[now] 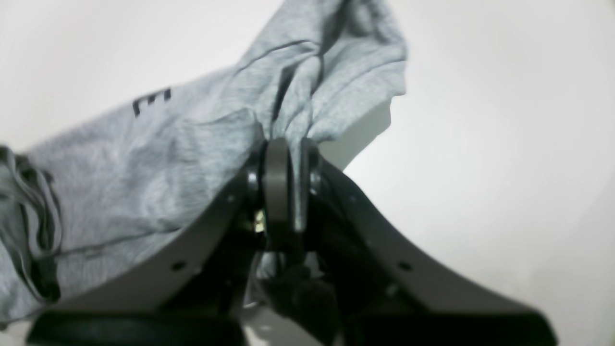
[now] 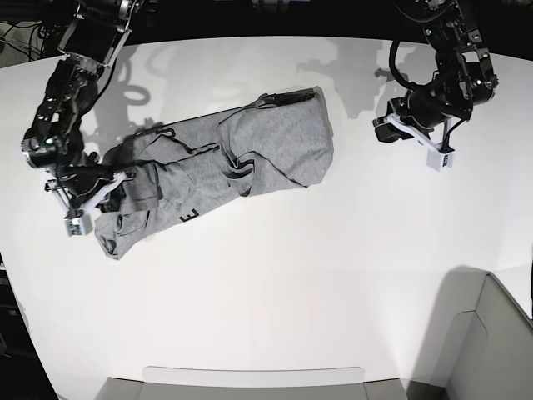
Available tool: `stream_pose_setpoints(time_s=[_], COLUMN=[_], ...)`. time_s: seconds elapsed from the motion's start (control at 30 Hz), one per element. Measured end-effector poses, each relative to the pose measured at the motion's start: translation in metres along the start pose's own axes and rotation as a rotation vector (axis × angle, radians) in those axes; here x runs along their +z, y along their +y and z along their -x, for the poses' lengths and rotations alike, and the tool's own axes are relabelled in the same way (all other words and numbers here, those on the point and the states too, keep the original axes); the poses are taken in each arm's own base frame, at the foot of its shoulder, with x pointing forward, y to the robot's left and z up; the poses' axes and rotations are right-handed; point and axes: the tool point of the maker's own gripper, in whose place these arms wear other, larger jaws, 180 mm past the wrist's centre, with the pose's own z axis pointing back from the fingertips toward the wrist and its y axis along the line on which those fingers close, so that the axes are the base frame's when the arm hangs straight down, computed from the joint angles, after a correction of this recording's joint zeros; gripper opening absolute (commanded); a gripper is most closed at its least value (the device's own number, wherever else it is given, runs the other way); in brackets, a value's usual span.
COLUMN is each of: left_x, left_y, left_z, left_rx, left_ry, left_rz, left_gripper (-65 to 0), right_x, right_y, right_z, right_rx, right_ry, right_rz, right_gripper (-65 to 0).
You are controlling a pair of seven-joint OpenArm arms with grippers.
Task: Fold the T-shirt properly
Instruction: 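Lift the strip end with the right gripper and fold it over the bundle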
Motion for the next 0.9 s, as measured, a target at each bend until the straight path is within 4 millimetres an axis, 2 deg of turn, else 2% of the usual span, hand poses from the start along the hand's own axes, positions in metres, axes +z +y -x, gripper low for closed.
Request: stream_pose_setpoints(time_s=[0.13,0.3,0.4,0.53,0.73,0.9], left_x=[0.0,0.0,0.0,0.0,0.0,-0.005], left_y=[0.0,0.001,0.001,0.0,0.001,0.007], left_z=[0.0,0.001,0.001,0.001,0.002,0.009], left_rx=[-0.001,0.0,0.0,0.001,0.003,0.028], left_ry=[0.0,0.002,0.003,0.002,0.004,0.03], left_rz=[-0.002,-0.001,-0.002,-0.001,-0.001,-0.007], left_gripper=[-65.0,-65.0,-65.0,-65.0,-65.0,-65.0], right_x=[0.006,0.028,0.033,0.032,0.028,0.035], right_y=[0.028,0.051,0.079,0.12,0.17,0.234], right_z=[-0.001,-0.02,-0.02,-0.008,-0.002,0.004], right_rx=[0.082,0.17,0.289,0.445,0.573,0.683], right_ry=[-0.008,-0.081,-0.077,-0.047,-0.039,-0.071], right_rz=[-0.031,-0.03,-0.036,-0.076,-0.108,-0.226], right_gripper=[-65.0,-65.0,-65.0,-65.0,-65.0,-65.0])
